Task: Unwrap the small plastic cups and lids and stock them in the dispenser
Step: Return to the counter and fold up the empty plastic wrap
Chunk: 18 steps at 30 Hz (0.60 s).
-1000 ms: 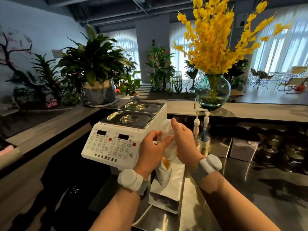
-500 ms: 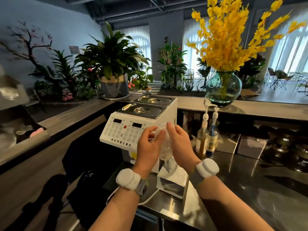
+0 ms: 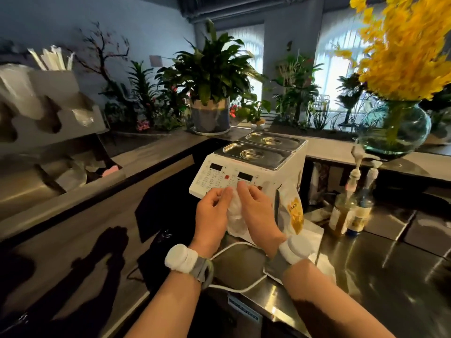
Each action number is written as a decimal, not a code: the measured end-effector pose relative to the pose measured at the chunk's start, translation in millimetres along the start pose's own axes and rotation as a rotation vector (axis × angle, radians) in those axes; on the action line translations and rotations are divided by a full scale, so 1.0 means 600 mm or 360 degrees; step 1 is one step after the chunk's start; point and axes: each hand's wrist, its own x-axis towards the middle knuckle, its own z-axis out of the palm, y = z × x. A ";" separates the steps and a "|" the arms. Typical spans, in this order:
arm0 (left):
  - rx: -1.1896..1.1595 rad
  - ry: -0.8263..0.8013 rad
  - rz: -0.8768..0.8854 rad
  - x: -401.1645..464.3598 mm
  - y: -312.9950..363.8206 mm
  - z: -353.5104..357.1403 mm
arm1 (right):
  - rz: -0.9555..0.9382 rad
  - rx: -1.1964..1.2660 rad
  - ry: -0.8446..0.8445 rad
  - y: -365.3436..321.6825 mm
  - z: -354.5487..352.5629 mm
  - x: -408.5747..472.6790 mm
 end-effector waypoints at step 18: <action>0.0170 0.0401 -0.0163 0.178 -0.069 -0.280 | 0.0122 -0.0127 -0.0223 0.132 0.279 0.131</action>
